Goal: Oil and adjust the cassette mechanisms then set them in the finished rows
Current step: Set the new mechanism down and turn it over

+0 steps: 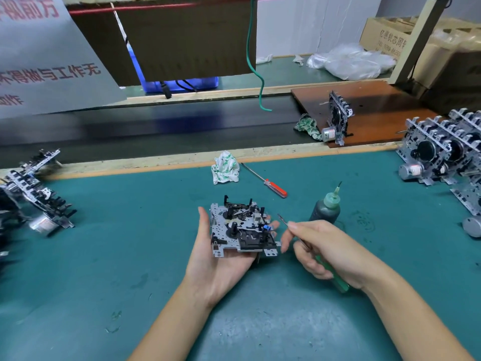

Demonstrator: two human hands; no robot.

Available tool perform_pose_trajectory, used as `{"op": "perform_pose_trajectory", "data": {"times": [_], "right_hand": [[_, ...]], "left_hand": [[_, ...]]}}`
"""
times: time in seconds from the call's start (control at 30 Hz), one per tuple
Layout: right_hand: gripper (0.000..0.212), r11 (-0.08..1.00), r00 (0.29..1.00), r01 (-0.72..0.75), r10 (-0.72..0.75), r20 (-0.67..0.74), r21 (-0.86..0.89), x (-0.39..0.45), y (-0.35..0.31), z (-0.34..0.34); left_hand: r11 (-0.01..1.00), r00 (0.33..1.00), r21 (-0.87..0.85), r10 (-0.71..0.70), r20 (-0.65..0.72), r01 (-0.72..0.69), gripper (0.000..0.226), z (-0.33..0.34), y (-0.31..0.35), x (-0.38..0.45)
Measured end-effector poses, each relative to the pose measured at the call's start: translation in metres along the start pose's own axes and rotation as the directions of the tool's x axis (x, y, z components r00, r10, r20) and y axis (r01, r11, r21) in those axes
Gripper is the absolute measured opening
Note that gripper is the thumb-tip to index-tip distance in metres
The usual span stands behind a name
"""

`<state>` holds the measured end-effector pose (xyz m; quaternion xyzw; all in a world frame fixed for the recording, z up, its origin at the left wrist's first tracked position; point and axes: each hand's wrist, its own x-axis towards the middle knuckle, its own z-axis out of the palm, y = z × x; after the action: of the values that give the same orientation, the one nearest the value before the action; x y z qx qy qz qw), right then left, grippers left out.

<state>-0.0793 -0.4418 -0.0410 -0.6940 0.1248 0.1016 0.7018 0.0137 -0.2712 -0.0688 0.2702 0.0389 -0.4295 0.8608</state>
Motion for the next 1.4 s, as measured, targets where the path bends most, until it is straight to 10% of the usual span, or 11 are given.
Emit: {"op": "perform_pose_trajectory", "data": {"times": [0.13,0.23,0.37,0.43,0.5,0.6,0.7,0.87,1.17,1.4], "right_hand": [[0.038,0.991,0.985,0.011,-0.033,-0.169,-0.134,0.007,0.006,0.004],[0.028,0.830,0.911,0.059,-0.273,-0.311,-0.555,0.011,0.012,0.008],[0.023,0.351,0.454,0.278,-0.868,-0.200,-0.894,0.006,0.011,0.013],[0.016,0.345,0.177,0.333,-0.937,-0.301,-0.878,0.005,0.010,0.014],[0.024,0.544,0.076,0.326,-0.830,-0.552,-0.773,0.006,0.009,0.012],[0.065,0.896,0.399,0.196,-0.443,-0.803,-0.397,0.011,0.010,0.003],[0.046,0.971,0.649,-0.035,-0.157,-0.745,-0.235,0.017,0.016,-0.004],[0.022,0.921,0.686,0.119,-0.347,-0.640,-0.372,0.014,0.014,0.004],[0.023,0.867,0.733,0.478,-0.304,-0.608,0.142,0.006,-0.001,-0.006],[0.031,0.713,0.800,0.481,-0.120,-0.588,0.510,0.009,-0.002,0.001]], "left_hand": [[0.999,0.999,-0.051,-0.006,0.033,0.007,0.080,0.002,-0.001,-0.001],[0.998,0.999,-0.056,0.004,0.043,-0.001,0.077,0.001,0.000,-0.001],[0.998,0.999,-0.066,0.024,0.024,-0.022,0.062,-0.001,0.001,0.001],[0.998,1.000,-0.060,0.020,0.004,-0.019,0.058,-0.003,0.002,0.001],[0.998,1.000,-0.053,0.012,-0.015,-0.013,0.057,-0.003,0.003,0.001],[0.998,1.000,-0.058,-0.025,-0.016,0.024,0.063,-0.002,0.003,0.000],[0.996,0.998,-0.047,-0.070,-0.007,0.070,0.074,0.000,0.002,-0.001],[0.990,0.990,0.029,-0.138,-0.029,0.139,0.079,0.001,0.002,-0.001],[0.987,0.989,0.077,-0.141,-0.031,0.143,0.073,-0.003,0.004,0.002],[0.987,0.990,0.089,-0.135,-0.029,0.137,0.079,-0.006,0.004,0.004]]}}
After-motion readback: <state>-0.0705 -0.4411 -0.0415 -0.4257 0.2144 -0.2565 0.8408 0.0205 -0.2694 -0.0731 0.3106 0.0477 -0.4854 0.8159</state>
